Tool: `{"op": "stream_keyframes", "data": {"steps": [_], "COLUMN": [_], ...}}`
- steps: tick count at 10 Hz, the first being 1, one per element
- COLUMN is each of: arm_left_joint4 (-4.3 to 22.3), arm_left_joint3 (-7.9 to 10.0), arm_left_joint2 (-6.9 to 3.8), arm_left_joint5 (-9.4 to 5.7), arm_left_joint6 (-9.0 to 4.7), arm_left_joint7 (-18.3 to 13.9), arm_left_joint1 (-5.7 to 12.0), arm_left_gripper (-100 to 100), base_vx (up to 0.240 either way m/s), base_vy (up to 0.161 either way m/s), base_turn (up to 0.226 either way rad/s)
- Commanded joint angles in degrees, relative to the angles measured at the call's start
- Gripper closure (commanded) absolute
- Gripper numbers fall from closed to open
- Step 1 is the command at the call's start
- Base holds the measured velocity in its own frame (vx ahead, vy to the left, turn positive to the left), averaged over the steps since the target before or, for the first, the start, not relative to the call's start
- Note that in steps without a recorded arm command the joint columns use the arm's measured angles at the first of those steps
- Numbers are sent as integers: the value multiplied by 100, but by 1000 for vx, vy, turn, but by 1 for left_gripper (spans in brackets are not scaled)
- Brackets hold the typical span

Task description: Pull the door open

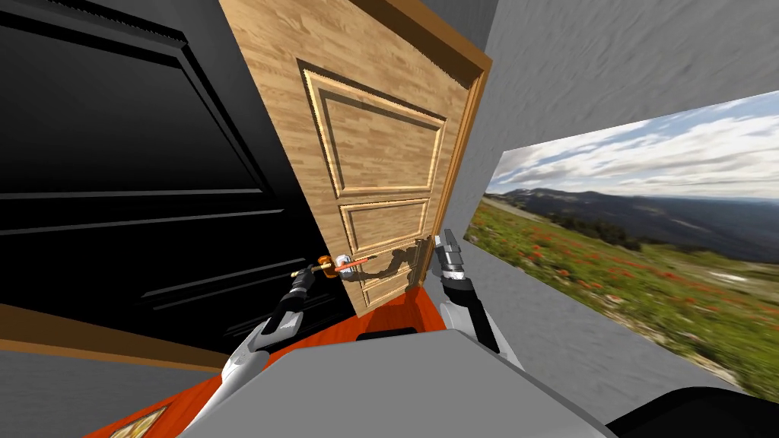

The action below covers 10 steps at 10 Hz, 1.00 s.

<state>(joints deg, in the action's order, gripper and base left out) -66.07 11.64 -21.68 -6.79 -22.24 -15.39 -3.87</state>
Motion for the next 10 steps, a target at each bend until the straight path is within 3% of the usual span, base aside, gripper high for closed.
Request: {"op": "stream_keyframes", "data": {"steps": [1,5,10], "arm_left_joint4": [-4,-124,-424], "arm_left_joint3": [47,-86,-524], "arm_left_joint2": [-116,-266,-419], "arm_left_joint5": [-26,-54,-69], "arm_left_joint6": [-11,-72,-207], "arm_left_joint7": [-45,-180,-432], "arm_left_joint1": [-123,-297,-493], "arm_left_gripper": [100,100,100], "base_vx": [-91,-195,-218], "base_vy": [21,12,62], "base_turn": [-27,-85,-156]}}
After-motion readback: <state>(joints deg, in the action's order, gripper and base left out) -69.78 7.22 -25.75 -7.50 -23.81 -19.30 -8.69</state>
